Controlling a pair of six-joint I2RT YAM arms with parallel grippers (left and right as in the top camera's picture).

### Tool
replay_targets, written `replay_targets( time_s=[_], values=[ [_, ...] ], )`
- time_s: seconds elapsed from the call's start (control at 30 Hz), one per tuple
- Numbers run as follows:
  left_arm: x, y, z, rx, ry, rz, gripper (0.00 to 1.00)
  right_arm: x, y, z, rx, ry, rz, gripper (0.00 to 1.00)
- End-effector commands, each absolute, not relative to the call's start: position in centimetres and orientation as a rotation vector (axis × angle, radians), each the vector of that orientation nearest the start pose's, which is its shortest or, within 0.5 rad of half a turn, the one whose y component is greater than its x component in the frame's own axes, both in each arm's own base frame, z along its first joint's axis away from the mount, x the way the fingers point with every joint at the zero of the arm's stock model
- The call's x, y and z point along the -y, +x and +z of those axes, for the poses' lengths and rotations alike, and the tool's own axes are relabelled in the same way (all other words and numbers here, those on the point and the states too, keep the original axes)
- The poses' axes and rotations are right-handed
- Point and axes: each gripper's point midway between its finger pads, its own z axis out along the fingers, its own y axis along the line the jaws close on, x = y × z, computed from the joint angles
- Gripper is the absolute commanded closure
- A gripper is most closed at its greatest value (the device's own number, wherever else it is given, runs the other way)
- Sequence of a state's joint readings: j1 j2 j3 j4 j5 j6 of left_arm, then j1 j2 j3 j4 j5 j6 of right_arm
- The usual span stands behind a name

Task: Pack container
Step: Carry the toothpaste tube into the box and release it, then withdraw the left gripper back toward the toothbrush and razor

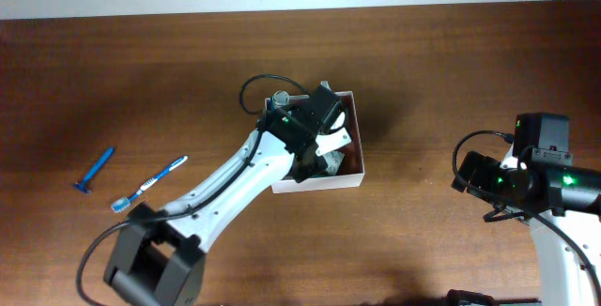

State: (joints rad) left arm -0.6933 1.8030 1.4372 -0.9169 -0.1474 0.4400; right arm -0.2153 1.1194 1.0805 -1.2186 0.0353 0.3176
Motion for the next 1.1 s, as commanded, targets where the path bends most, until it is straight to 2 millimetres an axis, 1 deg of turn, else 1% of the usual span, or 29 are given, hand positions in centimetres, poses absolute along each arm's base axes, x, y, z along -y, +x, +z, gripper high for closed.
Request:
replay_targets(
  time_s=[0.0, 0.03, 0.07, 0.1, 0.13, 0.2, 0.23, 0.27, 0.33, 0.37, 0.4, 0.43, 0.47, 0.53, 0.57, 0.63, 0.67, 0.7, 0.77, 0.83, 0.97, 1.07],
  values=[
    [22.7, 33.7, 19.6, -2.32, 1.173, 0.169, 0.4, 5.6, 22.1, 16.6, -2.723, 0.771, -0.027, 0.02],
    [20.9, 34.0, 22.0, -2.32, 1.029, 0.201, 0.36, 5.6, 22.1, 16.6, -2.723, 0.771, -0.027, 0.02],
    [19.2, 34.1, 23.5, -2.329, 0.921, 0.215, 0.27, 5.6, 22.1, 16.6, -2.723, 0.771, -0.027, 0.02],
    [17.8, 34.0, 24.4, -2.343, 0.839, 0.217, 0.2, 5.6, 22.1, 16.6, -2.723, 0.771, -0.027, 0.02],
    [15.8, 34.0, 25.3, -2.365, 0.748, 0.217, 0.19, 5.6, 22.1, 16.6, -2.723, 0.771, -0.027, 0.02],
    [11.5, 34.1, 26.2, -2.424, 0.551, 0.236, 0.17, 5.6, 22.1, 16.6, -2.723, 0.771, -0.027, 0.02],
    [9.6, 34.2, 26.4, -2.447, 0.469, 0.248, 0.14, 5.6, 22.1, 16.6, -2.723, 0.771, -0.027, 0.02],
    [7.1, 34.3, 26.3, -2.483, 0.367, 0.257, 0.13, 5.6, 22.1, 16.6, -2.725, 0.767, -0.027, 0.02],
    [3.3, 34.6, 25.5, -2.543, 0.223, 0.239, 0.13, 5.6, 22.1, 16.6, -2.724, 0.766, -0.027, 0.02],
    [0.8, 34.8, 24.6, -2.585, 0.129, 0.221, 0.13, 5.6, 22.1, 16.6, -2.724, 0.767, -0.027, 0.02],
    [-0.9, 34.8, 23.6, -2.618, 0.073, 0.221, 0.13, 5.6, 22.1, 16.6, -2.725, 0.766, -0.027, 0.02],
    [-2.2, 34.8, 22.7, -2.647, 0.048, 0.227, 0.13, 5.6, 22.1, 16.6, -2.725, 0.766, -0.027, 0.02],
    [-4.1, 34.5, 20.9, -2.706, 0.02, 0.239, 0.13, 5.6, 22.1, 16.6, -2.724, 0.766, -0.027, 0.02],
    [-6.8, 33.6, 17.4, -2.82, -0.012, 0.267, 0.13, 5.6, 22.1, 16.6, -2.724, 0.766, -0.027, 0.02],
    [-7.7, 33.1, 15.5, -2.881, 0.008, 0.274, 0.08, 5.6, 22.1, 16.6, -2.724, 0.766, -0.027, 0.02],
    [-8.9, 32.7, 12.4, -2.963, 0.006, 0.27, 0.08, 5.6, 22.1, 16.6, -2.724, 0.766, -0.027, 0.02],
    [-9.3, 32.7, 10.5, -3.003, -0.011, 0.25, 0.07, 5.6, 22.1, 16.6, -2.724, 0.766, -0.027, 0.02],
    [-9.5, 32.8, 8.9, -3.04, -0.017, 0.233, 0.07, 5.6, 22.1, 16.6, -2.724, 0.766, -0.027, 0.02],
    [-9.5, 32.8, 6.7, -3.096, 0.006, 0.215, 0.07, 5.7, 22.2, 16.6, -2.721, 0.765, -0.027, 0.02],
    [-9.6, 33.0, 4.1, -3.153, 0.013, 0.199, 0.07, 5.7, 22.2, 16.6, -2.72, 0.765, -0.029, 0.02],
    [-9.5, 32.6, 1.3, -3.222, 0.042, 0.177, 0.07, 5.7, 22.2, 16.7, -2.718, 0.765, -0.031, 0.02],
    [-9.0, 32.2, -0.5, -3.27, 0.046, 0.123, 0.08, 5.7, 22.3, 16.7, -2.717, 0.765, -0.032, 0.02]
  ],
)
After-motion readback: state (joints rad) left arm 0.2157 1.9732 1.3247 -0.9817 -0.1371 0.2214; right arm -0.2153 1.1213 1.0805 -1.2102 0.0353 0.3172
